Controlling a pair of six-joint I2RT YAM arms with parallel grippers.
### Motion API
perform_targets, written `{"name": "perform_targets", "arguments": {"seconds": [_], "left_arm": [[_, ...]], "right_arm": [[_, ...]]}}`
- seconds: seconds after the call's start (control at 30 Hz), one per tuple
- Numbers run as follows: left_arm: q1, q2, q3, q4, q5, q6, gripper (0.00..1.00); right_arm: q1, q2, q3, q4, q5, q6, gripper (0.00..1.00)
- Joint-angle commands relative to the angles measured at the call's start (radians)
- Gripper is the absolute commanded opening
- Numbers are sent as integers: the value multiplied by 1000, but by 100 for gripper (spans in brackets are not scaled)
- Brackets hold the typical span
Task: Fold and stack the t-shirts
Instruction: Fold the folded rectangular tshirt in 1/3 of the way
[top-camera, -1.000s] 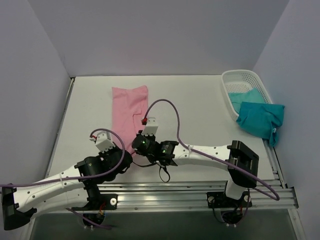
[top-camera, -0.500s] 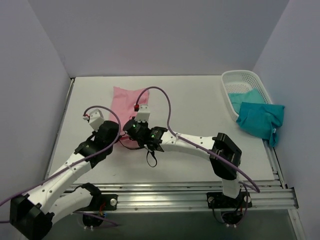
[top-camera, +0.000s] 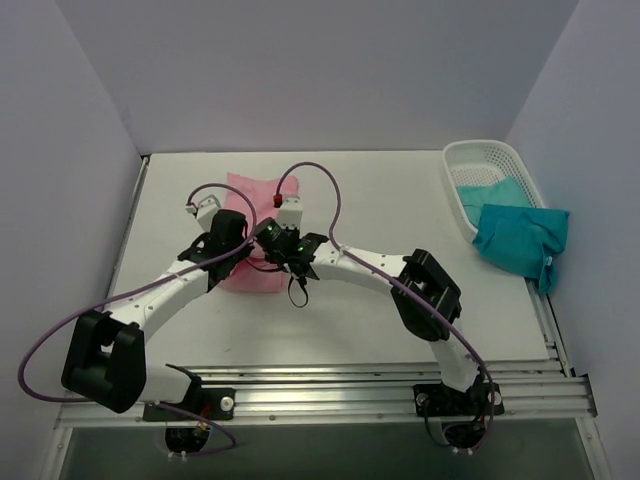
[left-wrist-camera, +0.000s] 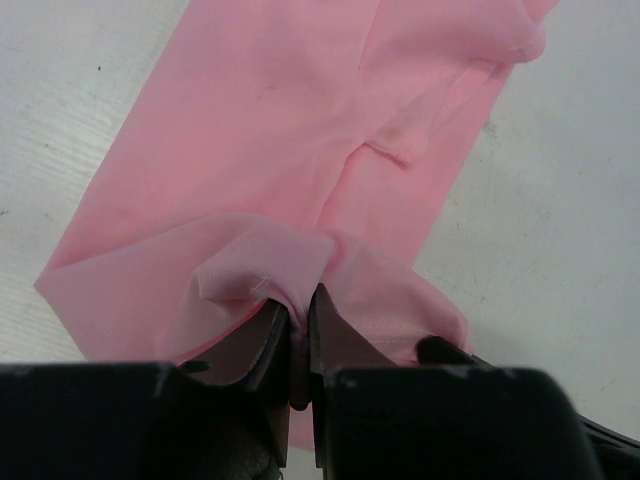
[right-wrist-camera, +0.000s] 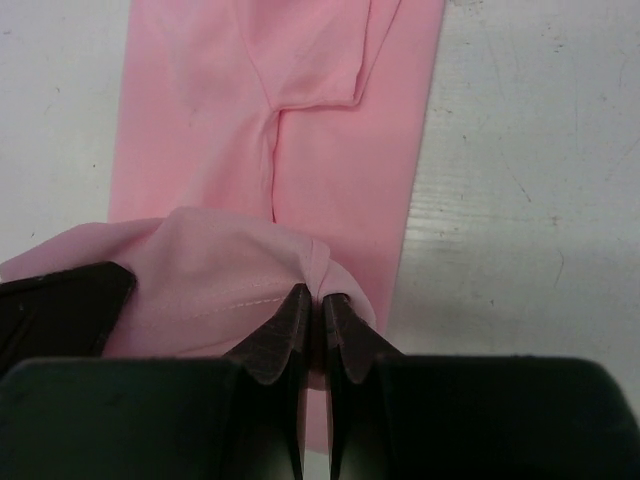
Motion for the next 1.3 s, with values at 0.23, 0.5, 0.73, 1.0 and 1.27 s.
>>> {"name": "perform_targets", "arguments": {"seconds": [0.23,0.5,0.73,1.0,1.27], "left_arm": [[106,180,120,186,120,39,16],[166,408,242,260,196,19,13],[209,535,401,266,288,39,68],[276,666,638,160,376,25,97],[348,884,933,111,408,41,97]], "right_arm": [[-100,116,122,24,-119,-33,6],[-208,195,211,46,-207,-43,52],[-258,170,242,53,-201,-74,73],[-274,81,190,93,-193,-102,74],[-289,-5,98,126,-199,-109,73]]}}
